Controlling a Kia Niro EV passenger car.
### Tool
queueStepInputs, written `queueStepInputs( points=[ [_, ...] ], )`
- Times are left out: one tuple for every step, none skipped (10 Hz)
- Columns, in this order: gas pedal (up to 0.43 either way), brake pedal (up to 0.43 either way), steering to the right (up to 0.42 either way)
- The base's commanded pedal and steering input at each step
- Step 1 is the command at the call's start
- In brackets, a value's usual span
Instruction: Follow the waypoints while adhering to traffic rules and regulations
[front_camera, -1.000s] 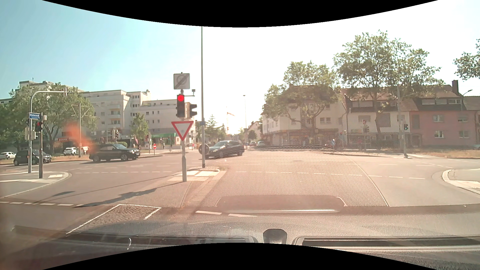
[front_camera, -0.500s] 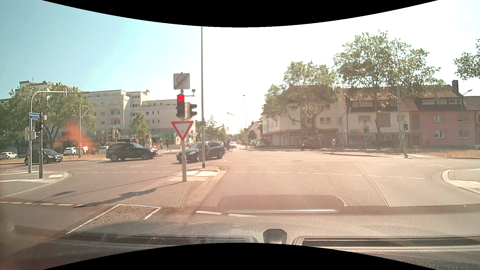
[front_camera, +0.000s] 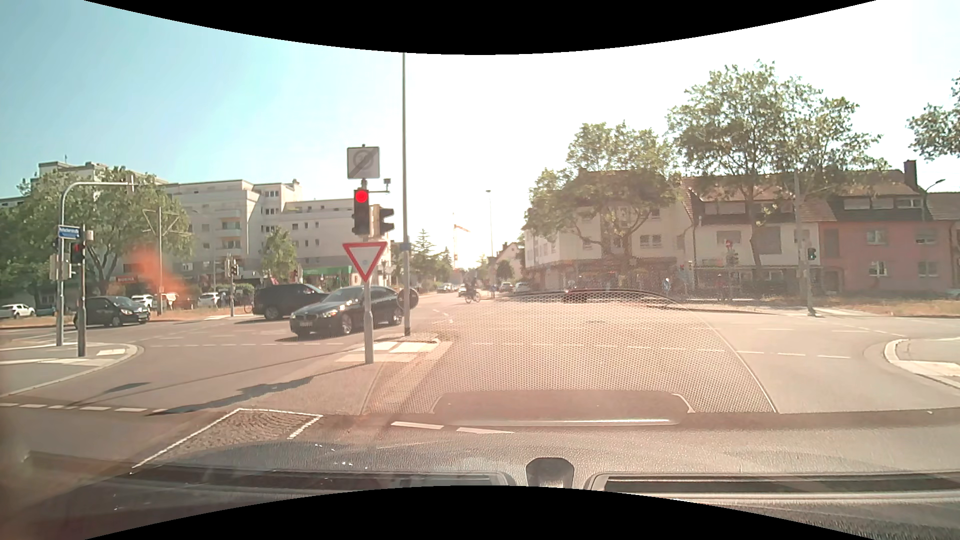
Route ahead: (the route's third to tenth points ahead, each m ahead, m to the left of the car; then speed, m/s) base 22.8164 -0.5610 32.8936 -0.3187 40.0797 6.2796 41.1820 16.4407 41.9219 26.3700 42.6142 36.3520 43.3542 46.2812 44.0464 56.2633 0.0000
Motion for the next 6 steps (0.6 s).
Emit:
queueStepInputs(
  points=[
    [0.0,0.293,-0.001],
    [0.0,0.293,-0.001],
    [0.0,0.293,-0.001],
    [0.0,0.293,-0.001],
    [0.0,0.293,-0.001],
    [0.0,0.293,-0.001]
  ],
)
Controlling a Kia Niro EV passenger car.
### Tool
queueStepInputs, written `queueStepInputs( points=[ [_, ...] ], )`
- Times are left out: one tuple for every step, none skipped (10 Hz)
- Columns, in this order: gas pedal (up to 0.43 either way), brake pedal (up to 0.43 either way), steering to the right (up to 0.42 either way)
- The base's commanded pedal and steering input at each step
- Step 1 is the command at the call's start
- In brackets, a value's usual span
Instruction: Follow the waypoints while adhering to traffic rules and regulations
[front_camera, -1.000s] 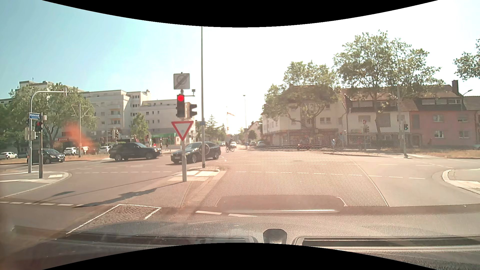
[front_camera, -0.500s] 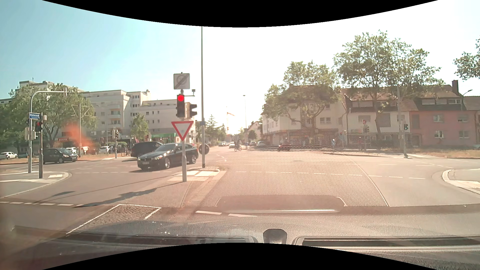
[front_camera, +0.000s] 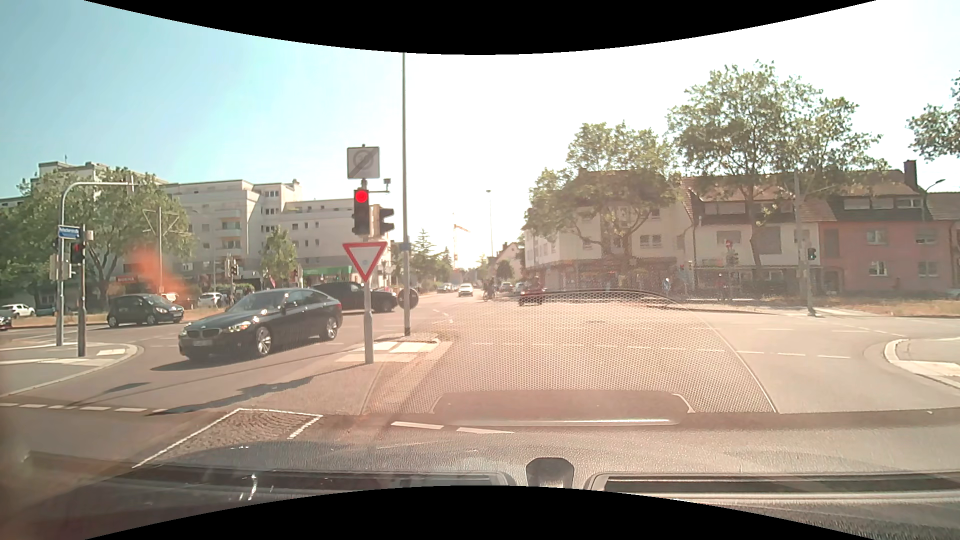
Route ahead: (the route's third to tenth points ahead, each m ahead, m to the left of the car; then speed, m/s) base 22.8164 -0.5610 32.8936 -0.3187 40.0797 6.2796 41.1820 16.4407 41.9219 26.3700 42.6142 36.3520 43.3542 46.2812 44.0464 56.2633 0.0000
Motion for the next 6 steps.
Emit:
queueStepInputs(
  points=[
    [0.0,0.293,-0.002],
    [0.0,0.293,-0.001],
    [0.0,0.293,-0.001],
    [0.0,0.293,-0.001],
    [0.0,0.293,-0.001],
    [0.0,0.293,-0.001]
  ],
)
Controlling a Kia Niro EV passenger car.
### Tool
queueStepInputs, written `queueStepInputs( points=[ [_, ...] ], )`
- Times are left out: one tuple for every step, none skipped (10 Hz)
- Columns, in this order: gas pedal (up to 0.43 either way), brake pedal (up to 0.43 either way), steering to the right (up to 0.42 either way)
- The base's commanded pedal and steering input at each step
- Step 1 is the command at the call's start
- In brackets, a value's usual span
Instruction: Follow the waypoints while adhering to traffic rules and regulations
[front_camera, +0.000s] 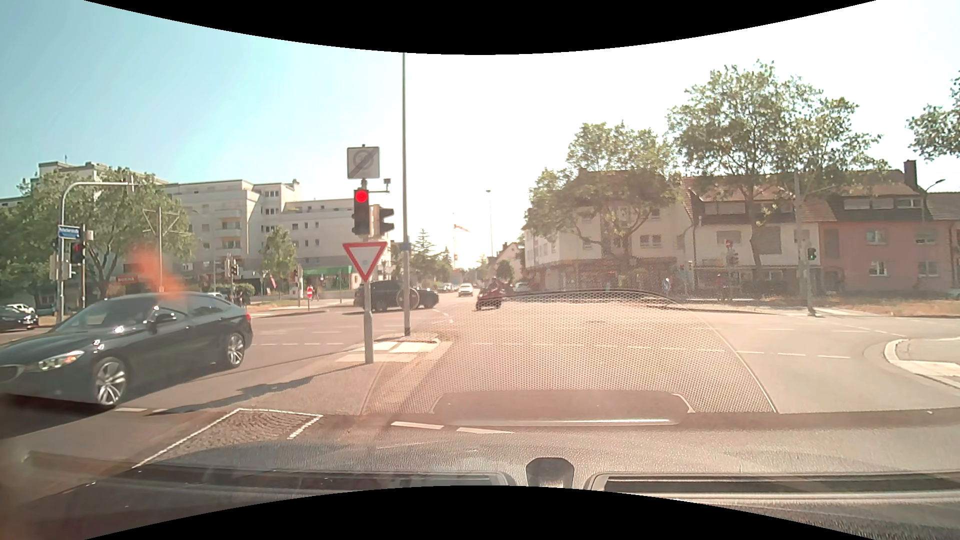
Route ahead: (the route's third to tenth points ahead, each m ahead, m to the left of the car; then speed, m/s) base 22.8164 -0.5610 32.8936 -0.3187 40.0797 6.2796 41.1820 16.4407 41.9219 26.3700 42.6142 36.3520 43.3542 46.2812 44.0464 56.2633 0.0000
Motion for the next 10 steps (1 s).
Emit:
queueStepInputs(
  points=[
    [0.0,0.293,-0.001],
    [0.0,0.293,-0.002],
    [0.0,0.293,-0.001],
    [0.0,0.293,-0.001],
    [0.0,0.293,-0.001],
    [0.0,0.293,-0.001],
    [0.0,0.293,-0.001],
    [0.0,0.293,-0.001],
    [0.0,0.293,-0.001],
    [0.0,0.293,-0.001]
  ],
)
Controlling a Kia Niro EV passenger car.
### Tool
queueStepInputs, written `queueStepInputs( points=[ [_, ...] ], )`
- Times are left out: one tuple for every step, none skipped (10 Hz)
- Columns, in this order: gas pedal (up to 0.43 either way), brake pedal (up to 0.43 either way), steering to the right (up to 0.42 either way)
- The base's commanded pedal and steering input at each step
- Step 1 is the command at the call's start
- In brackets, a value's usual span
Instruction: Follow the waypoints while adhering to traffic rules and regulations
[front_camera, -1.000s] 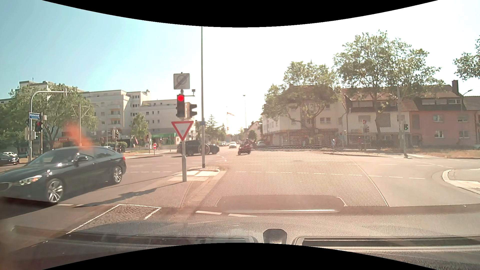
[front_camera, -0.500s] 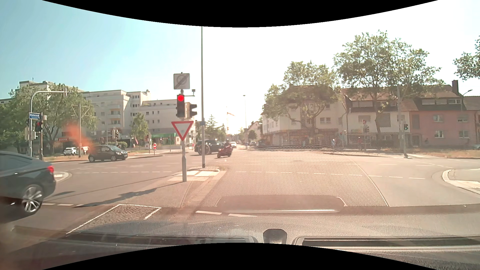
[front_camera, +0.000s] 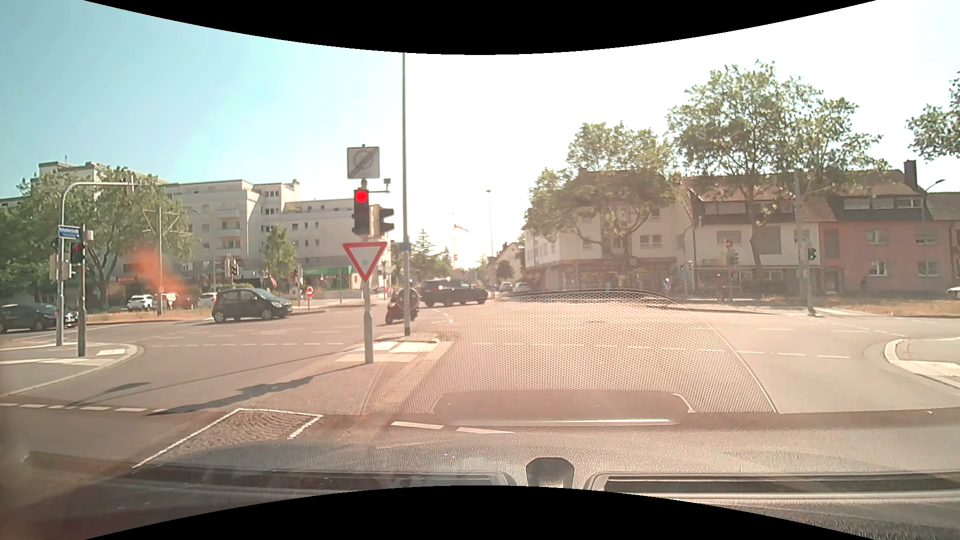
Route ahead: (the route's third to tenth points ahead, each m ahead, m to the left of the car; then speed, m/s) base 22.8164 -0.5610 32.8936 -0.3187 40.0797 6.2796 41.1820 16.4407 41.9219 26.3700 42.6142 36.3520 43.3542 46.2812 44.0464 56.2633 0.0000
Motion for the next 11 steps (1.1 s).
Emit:
queueStepInputs(
  points=[
    [0.0,0.293,-0.001],
    [0.0,0.293,-0.001],
    [0.0,0.293,-0.001],
    [0.0,0.293,-0.001],
    [0.0,0.293,-0.001],
    [0.0,0.293,-0.001],
    [0.0,0.293,-0.001],
    [0.0,0.293,-0.001],
    [0.0,0.293,-0.001],
    [0.0,0.293,-0.001],
    [0.0,0.293,-0.002]
  ],
)
